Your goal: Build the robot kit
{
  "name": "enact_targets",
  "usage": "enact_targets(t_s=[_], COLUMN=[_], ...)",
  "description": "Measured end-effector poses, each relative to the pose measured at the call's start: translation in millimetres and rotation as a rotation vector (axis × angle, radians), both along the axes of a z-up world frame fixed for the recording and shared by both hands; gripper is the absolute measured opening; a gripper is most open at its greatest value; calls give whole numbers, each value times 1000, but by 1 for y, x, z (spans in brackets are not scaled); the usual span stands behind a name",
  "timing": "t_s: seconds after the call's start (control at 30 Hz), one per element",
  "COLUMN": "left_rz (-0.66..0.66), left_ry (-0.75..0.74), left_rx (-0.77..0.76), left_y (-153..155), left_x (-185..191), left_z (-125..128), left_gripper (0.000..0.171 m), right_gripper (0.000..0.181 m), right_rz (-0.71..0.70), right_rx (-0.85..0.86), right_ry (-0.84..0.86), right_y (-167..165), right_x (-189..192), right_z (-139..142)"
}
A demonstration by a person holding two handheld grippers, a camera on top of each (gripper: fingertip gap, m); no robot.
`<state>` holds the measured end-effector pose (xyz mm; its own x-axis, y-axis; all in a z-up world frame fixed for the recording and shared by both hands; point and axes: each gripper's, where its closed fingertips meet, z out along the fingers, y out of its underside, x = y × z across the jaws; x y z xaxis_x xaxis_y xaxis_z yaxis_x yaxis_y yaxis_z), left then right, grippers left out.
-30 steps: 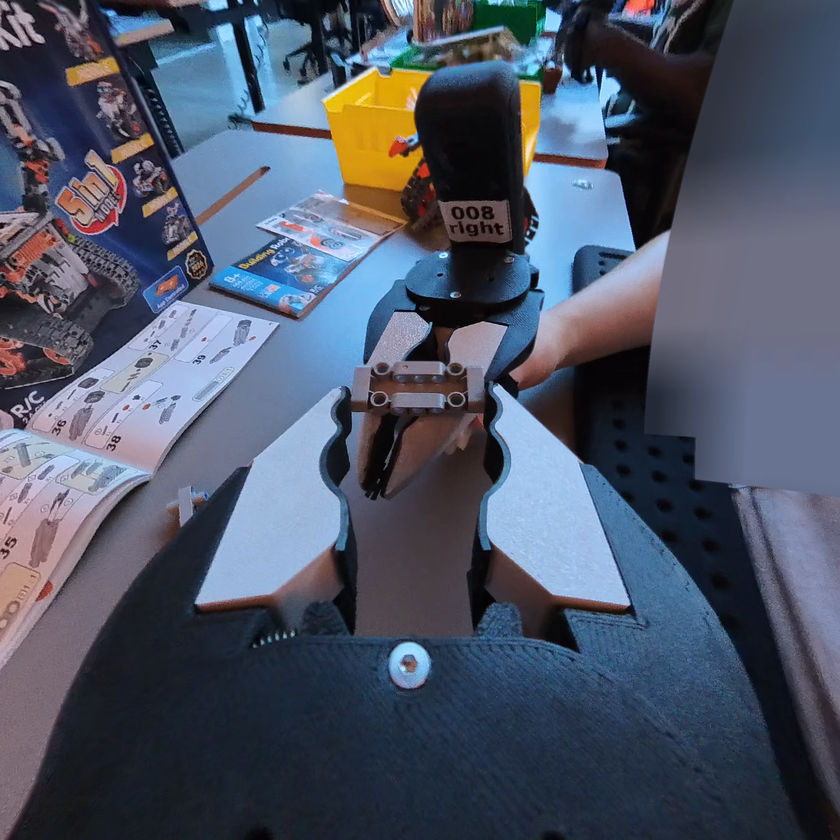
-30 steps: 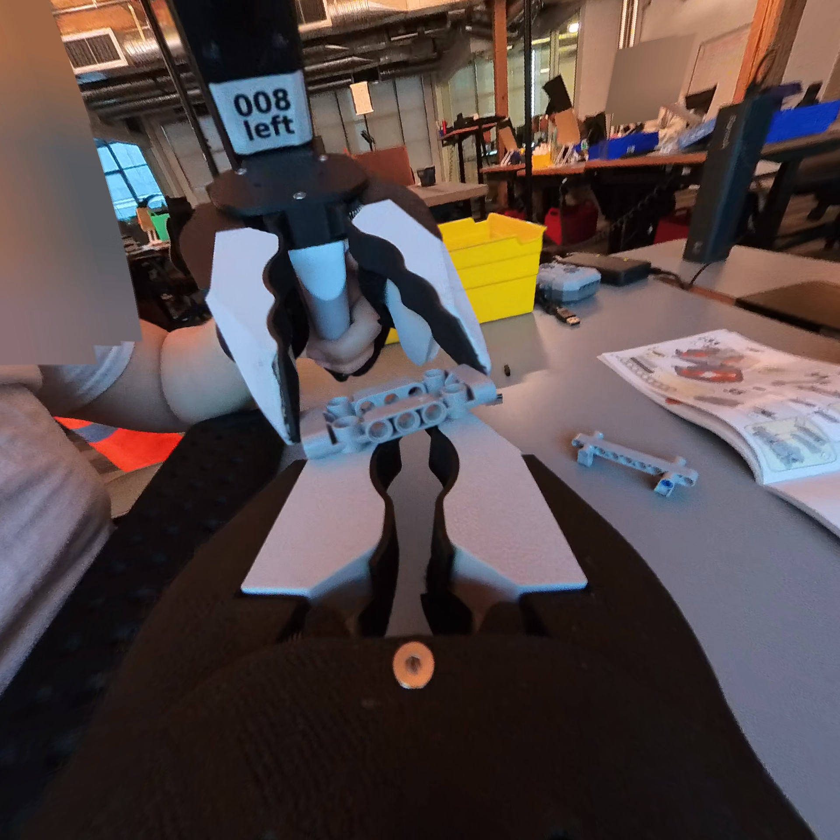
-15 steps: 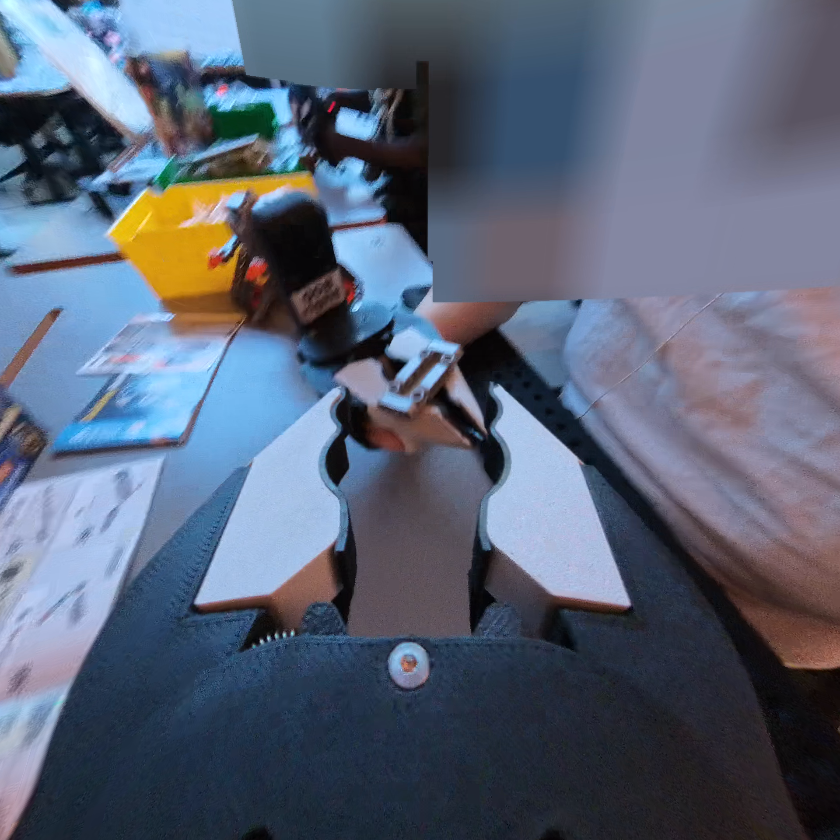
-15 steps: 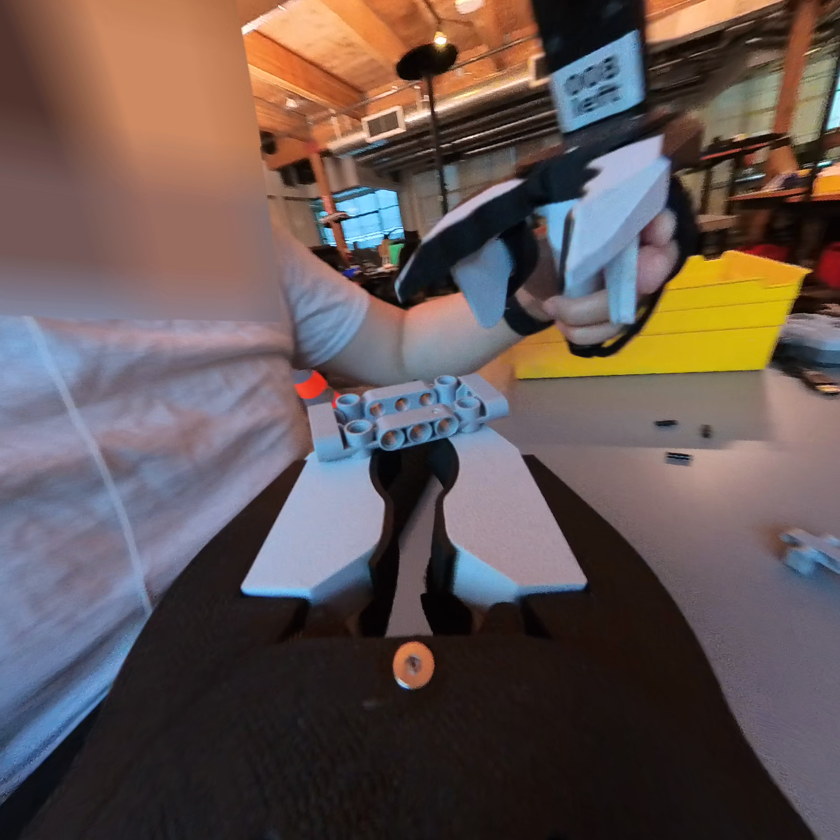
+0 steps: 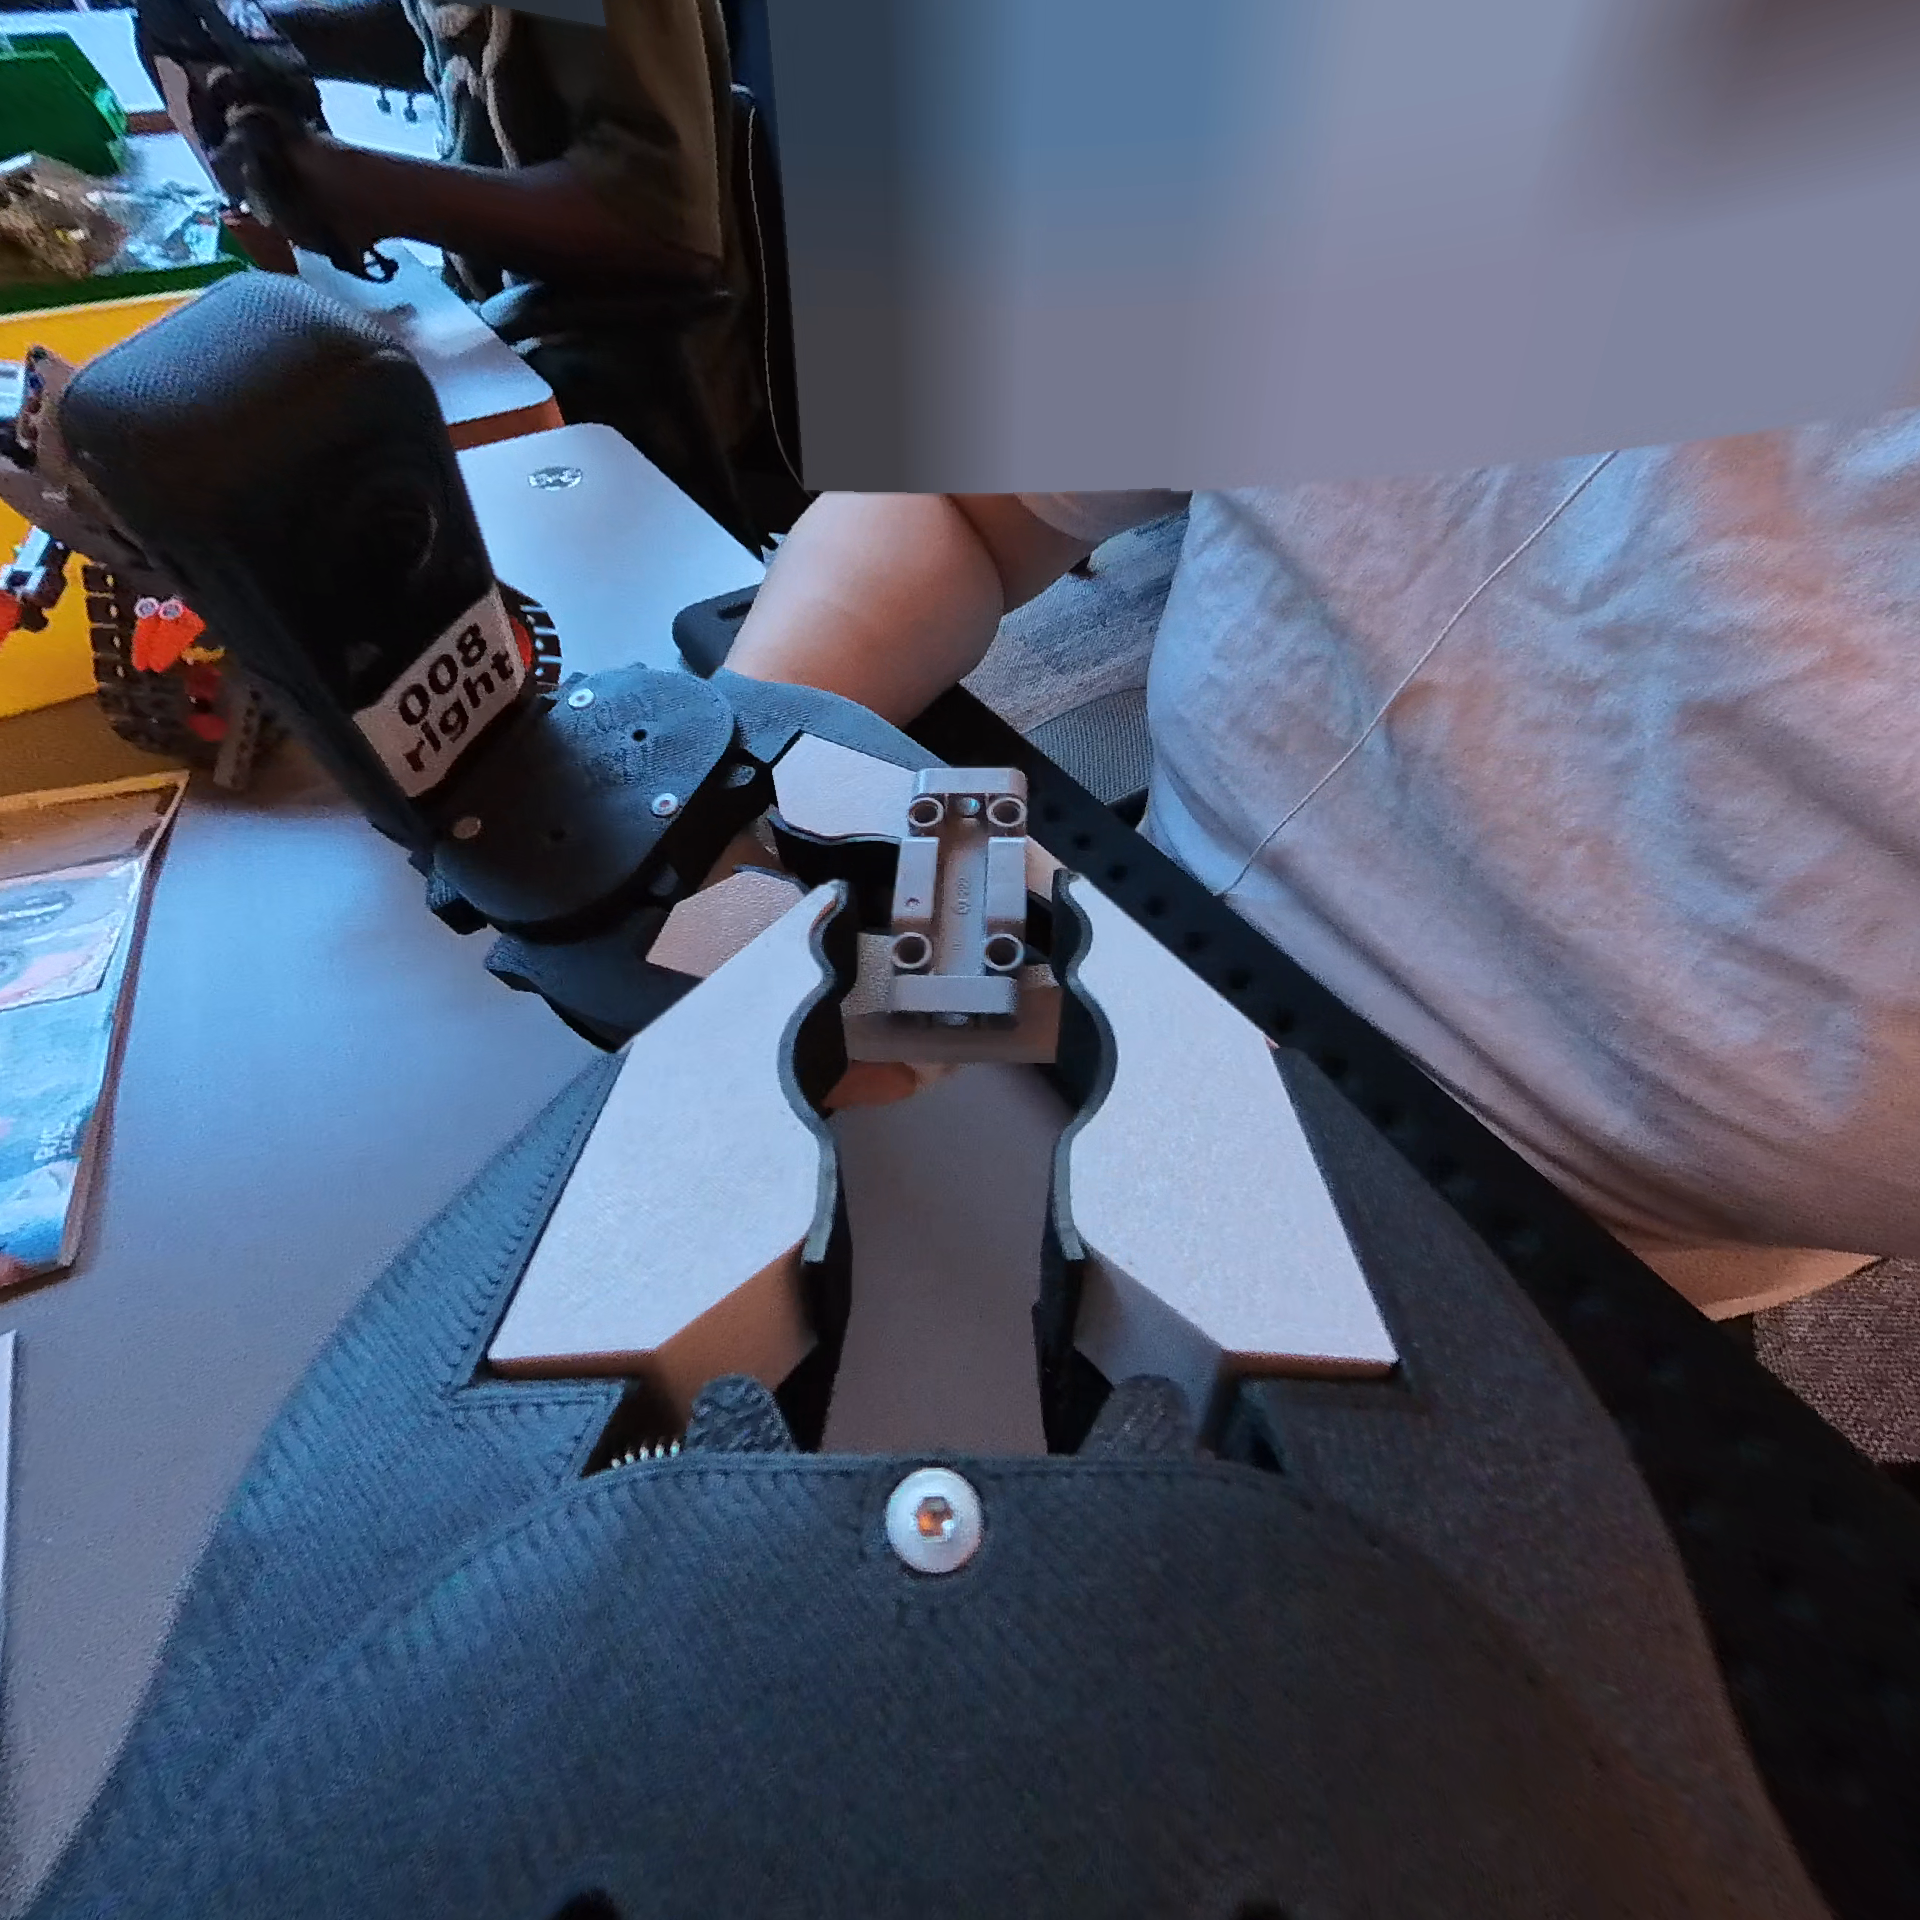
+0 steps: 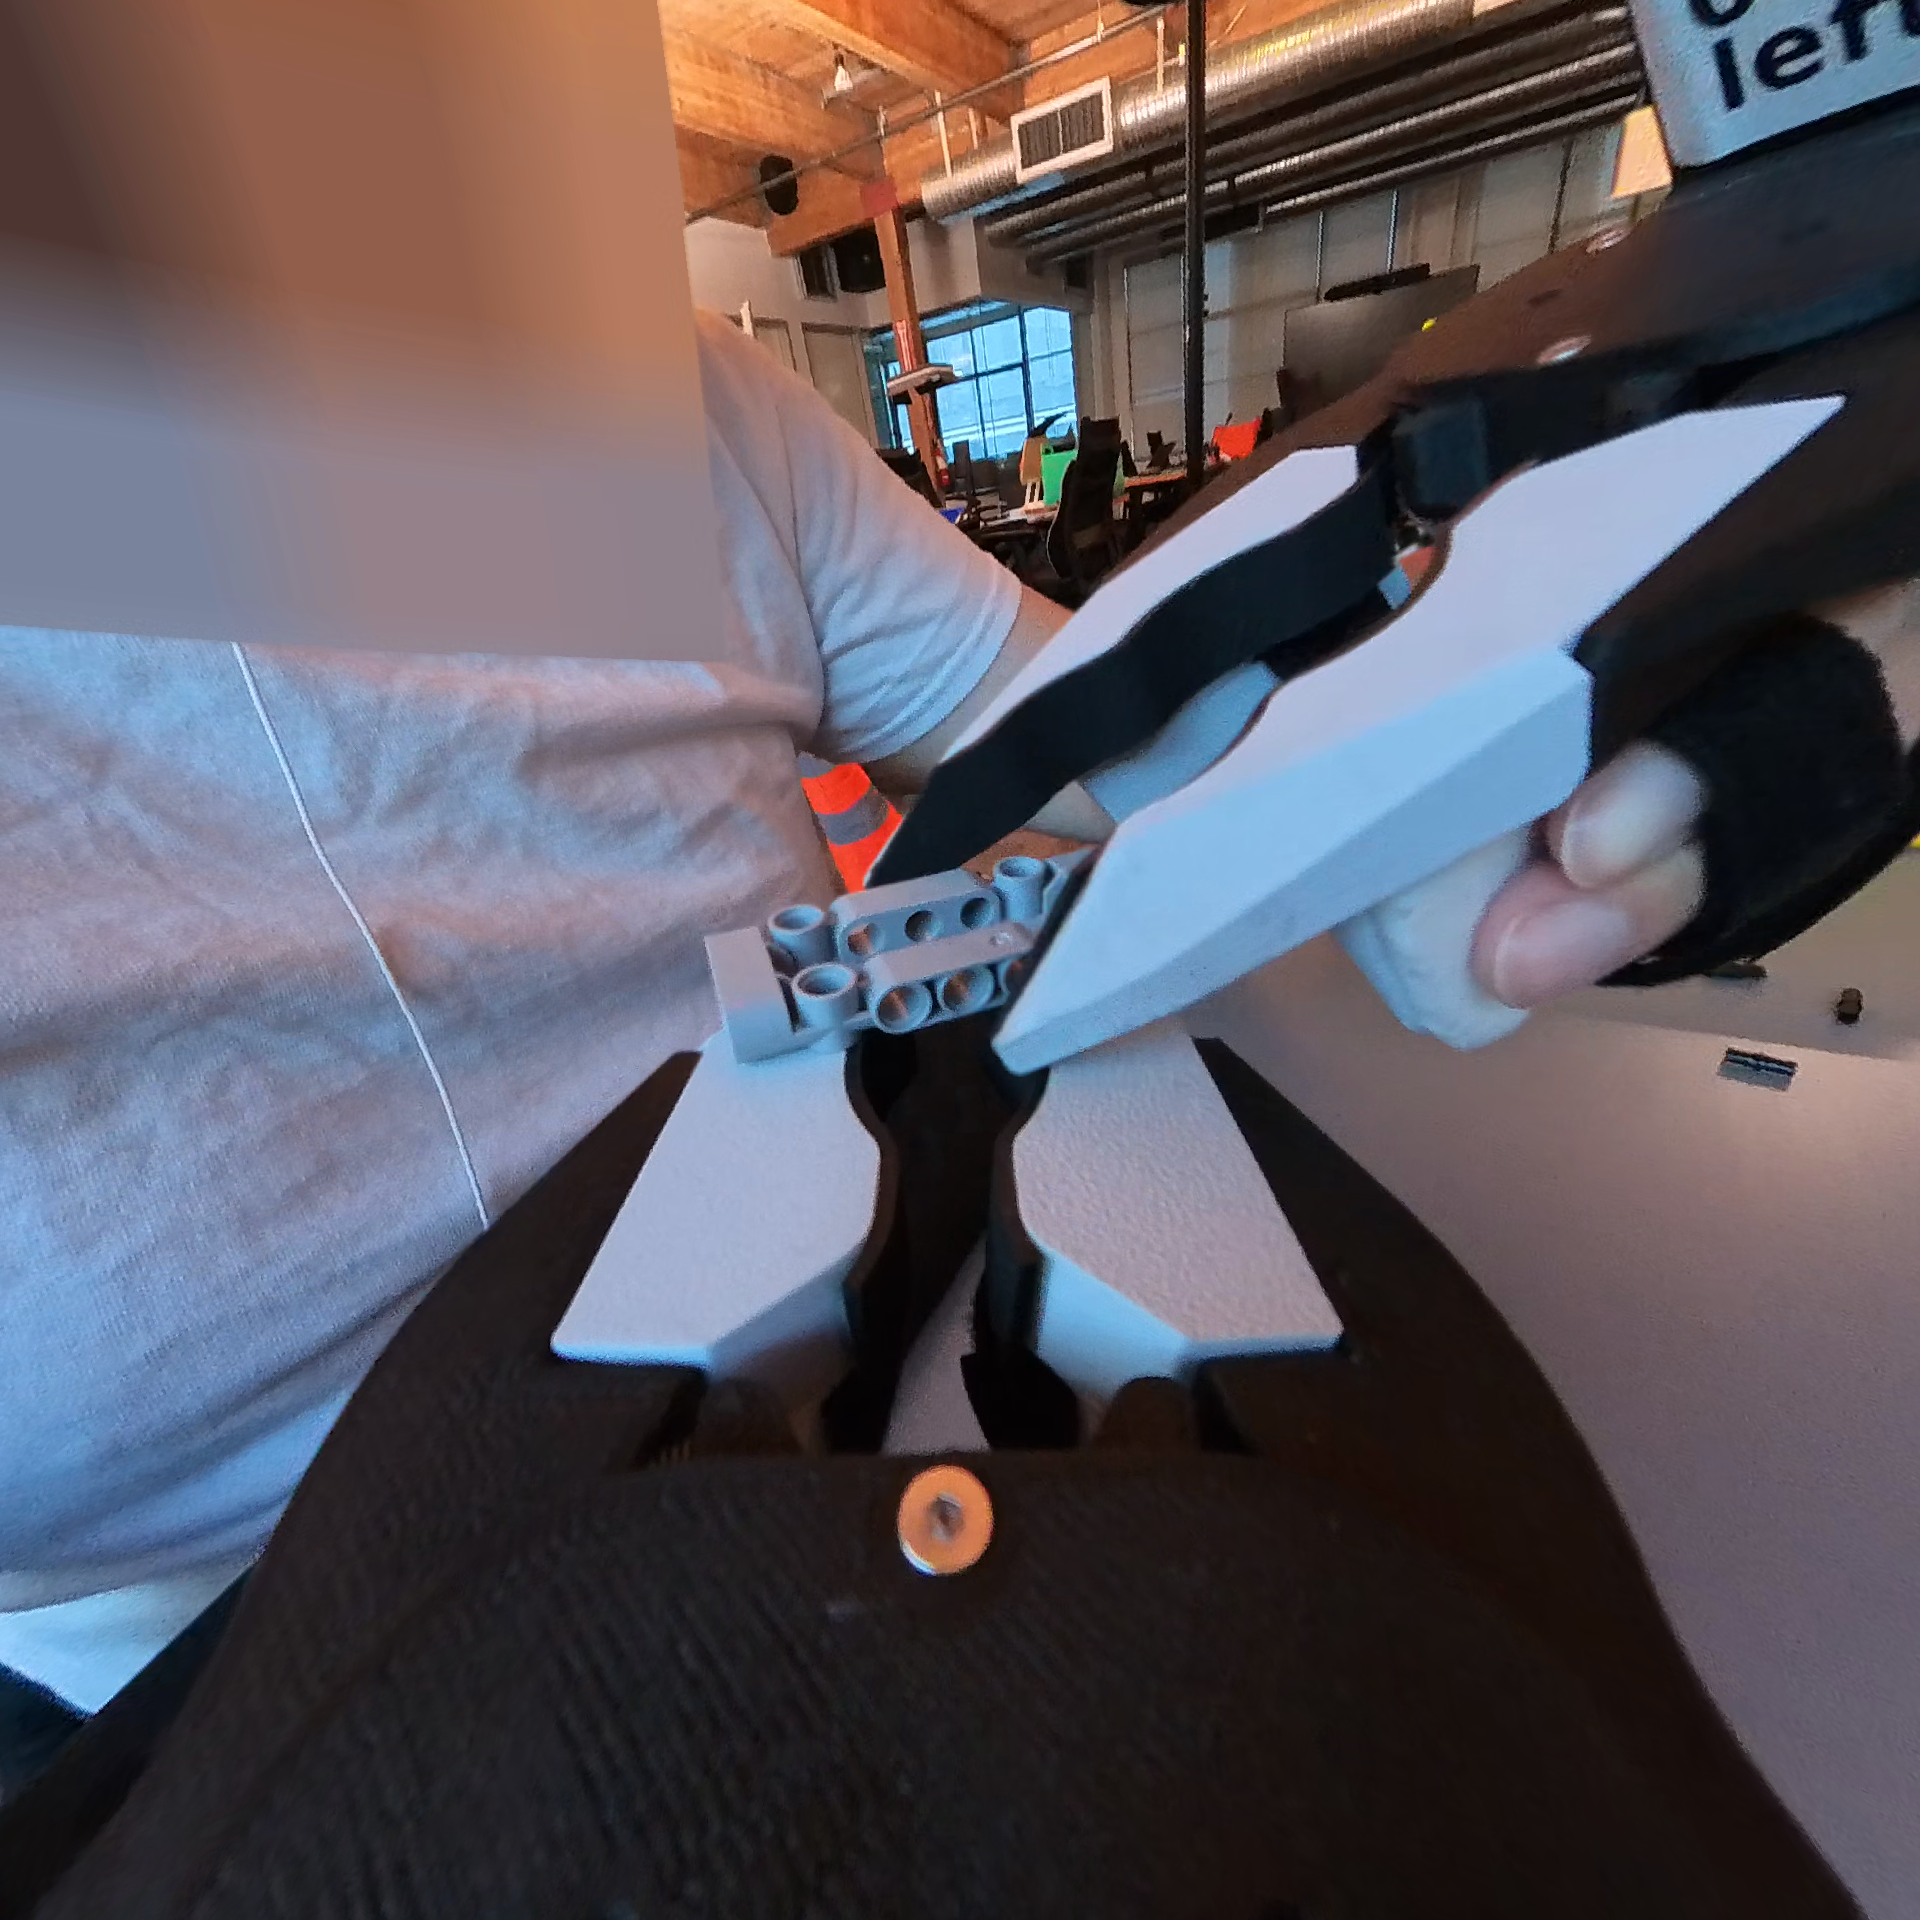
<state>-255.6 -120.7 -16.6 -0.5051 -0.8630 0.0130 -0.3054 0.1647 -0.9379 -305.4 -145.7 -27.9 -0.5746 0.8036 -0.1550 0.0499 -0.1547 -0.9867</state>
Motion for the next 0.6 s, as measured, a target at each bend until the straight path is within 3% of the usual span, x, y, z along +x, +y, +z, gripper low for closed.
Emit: enact_targets(t_s=[0.6], left_rz=[6], left_ry=[-55], left_rx=[-20], left_y=[-2], left_x=[8], left_z=[-7], left_gripper=[34], right_gripper=[5], right_rz=[17], right_rx=[-26], right_ry=[-20], right_y=[4], right_x=[-1], right_z=[-6])
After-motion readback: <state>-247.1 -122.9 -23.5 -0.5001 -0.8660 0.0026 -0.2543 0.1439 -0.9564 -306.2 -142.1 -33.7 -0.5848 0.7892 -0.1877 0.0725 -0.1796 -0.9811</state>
